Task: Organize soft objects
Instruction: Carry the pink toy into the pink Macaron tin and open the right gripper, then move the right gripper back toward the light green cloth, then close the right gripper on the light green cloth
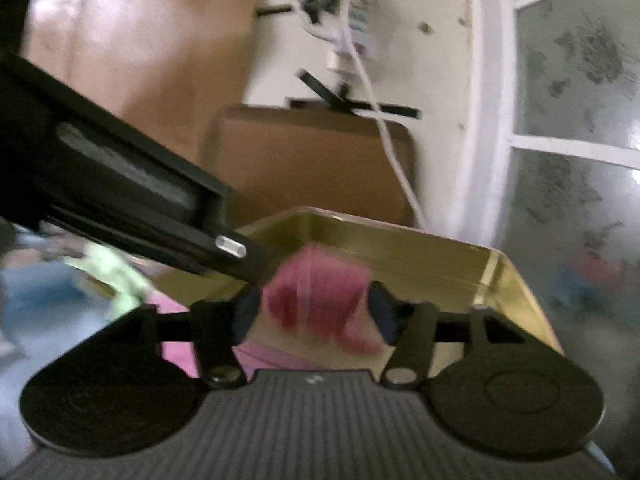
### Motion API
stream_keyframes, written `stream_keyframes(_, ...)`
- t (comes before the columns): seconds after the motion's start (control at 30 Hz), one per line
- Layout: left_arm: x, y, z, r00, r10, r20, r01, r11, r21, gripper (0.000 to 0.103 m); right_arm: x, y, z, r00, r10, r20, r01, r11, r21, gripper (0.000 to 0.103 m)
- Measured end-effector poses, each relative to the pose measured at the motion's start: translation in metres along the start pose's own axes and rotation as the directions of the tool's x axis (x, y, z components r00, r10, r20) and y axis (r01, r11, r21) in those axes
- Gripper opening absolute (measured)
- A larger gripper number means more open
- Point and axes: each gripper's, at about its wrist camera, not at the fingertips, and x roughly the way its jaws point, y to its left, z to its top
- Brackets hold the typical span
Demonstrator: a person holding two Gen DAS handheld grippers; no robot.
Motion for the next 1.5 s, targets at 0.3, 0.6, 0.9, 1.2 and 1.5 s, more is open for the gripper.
stream_keyframes(0.3,-0.131,0.102,-0.065,0.982,0.143,0.125,-0.124,0.982,-0.142,0.045,-0.035,0.035,-0.005,0.975,0.209,0.069,-0.214,0.975,0.067,0.058)
stream_keyframes(0.6,-0.212,0.185,-0.126,0.904,0.417,0.094,-0.369,0.872,-0.322,0.045,-0.016,0.125,-0.018,0.842,0.513,-0.168,-0.493,0.857,0.148,0.044)
stream_keyframes(0.9,-0.208,0.194,-0.134,0.887,0.448,0.108,-0.394,0.859,-0.326,0.053,0.017,0.172,0.021,0.9,0.412,-0.143,-0.415,0.91,0.011,0.045)
stream_keyframes(1.2,-0.218,0.186,-0.141,0.878,0.44,0.189,-0.375,0.877,-0.3,0.059,0.086,0.173,0.026,0.905,0.327,-0.273,-0.336,0.942,0.013,0.042)
stream_keyframes(1.5,-0.215,0.184,-0.139,0.87,0.452,0.195,-0.399,0.88,-0.259,0.065,0.049,0.162,0.013,0.867,0.42,-0.268,-0.419,0.906,0.064,0.002)
